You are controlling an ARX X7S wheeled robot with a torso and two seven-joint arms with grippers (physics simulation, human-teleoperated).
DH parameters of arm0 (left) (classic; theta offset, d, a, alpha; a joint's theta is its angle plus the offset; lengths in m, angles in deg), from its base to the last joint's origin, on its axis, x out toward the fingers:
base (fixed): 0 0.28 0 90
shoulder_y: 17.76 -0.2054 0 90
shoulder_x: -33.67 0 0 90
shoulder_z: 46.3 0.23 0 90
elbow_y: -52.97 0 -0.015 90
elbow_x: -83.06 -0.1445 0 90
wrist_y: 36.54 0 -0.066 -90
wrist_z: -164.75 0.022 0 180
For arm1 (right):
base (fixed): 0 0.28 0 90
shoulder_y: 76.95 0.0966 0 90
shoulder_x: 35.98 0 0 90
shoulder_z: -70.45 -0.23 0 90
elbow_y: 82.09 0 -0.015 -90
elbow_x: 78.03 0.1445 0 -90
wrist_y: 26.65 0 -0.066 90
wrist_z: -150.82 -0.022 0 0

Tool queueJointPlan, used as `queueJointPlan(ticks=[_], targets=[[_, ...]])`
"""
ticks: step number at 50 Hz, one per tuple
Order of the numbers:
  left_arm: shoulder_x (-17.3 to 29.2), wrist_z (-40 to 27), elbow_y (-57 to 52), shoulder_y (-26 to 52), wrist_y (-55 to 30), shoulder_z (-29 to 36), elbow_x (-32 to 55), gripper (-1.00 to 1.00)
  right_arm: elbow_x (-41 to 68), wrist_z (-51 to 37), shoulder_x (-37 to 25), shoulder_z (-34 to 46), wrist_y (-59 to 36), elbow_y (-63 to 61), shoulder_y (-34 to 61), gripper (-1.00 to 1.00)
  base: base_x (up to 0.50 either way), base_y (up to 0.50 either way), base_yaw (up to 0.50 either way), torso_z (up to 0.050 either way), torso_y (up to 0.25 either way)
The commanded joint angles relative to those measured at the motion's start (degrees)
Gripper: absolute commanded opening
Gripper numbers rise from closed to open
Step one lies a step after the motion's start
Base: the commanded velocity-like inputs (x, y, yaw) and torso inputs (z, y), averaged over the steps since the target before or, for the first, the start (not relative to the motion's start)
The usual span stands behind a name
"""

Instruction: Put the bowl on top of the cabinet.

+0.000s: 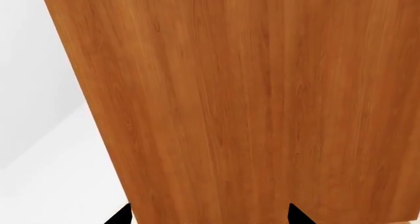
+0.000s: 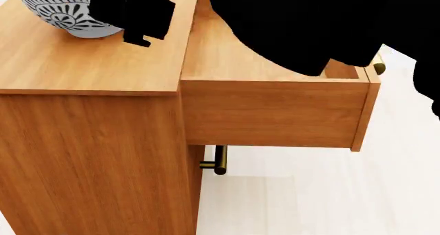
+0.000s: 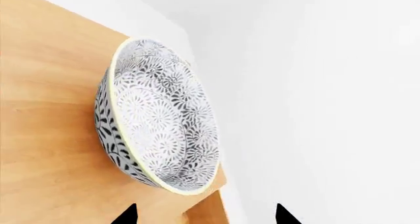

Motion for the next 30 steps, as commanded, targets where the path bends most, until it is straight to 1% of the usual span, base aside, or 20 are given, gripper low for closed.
queueJointPlan(ticks=[1,2,3,7,10,13,14,20,30], targets=[[-0.1,-0.3,1.0,0.5,-0.1,0.2,-0.2,1.0,1.8,-3.6,-12.8,-2.5,-2.6,-4.6,0.9,1.0,0.0,0.0,0.0,0.0,0.0],[-0.1,-0.3,1.1,0.7,-0.2,0.3,-0.2,1.0,1.8,-3.4,-13.6,-2.8,-2.9,-4.4,1.4,1.0,0.0,0.0,0.0,0.0,0.0],[-0.2,-0.5,1.0,0.8,-0.5,0.5,-0.3,1.0,3.4,-5.3,-16.5,-3.9,-3.7,-7.0,1.2,1.0,0.0,0.0,0.0,0.0,0.0],[-0.4,-0.5,0.8,0.9,-0.6,1.2,-0.5,1.0,5.2,-7.3,-21.8,-5.1,-6.0,-11.2,2.0,1.0,0.0,0.0,0.0,0.0,0.0],[-0.3,-0.6,0.4,0.5,-0.4,1.6,-0.8,1.0,7.7,-10.1,-27.0,-6.9,-7.9,-14.9,2.1,1.0,0.0,0.0,0.0,0.0,0.0],[-0.1,-0.7,0.1,0.3,-0.4,1.4,-0.9,1.0,9.1,-11.9,-29.9,-8.0,-9.0,-16.9,2.1,1.0,0.0,0.0,0.0,0.0,0.0],[0.0,-0.8,0.0,0.0,-0.3,1.3,-0.9,1.0,10.7,-13.2,-32.3,-9.0,-9.6,-18.3,2.1,1.0,0.0,0.0,0.0,0.0,0.0],[0.0,-0.7,0.2,-0.2,0.2,1.3,-0.9,1.0,12.1,-16.1,-38.4,-9.8,-12.0,-22.5,1.6,1.0,0.0,0.0,0.0,0.0,0.0],[-0.1,0.1,1.7,0.3,1.2,1.1,0.0,1.0,17.0,-20.5,-51.9,-12.4,-11.7,-32.2,-0.4,1.0,0.0,0.0,0.0,0.0,0.0]])
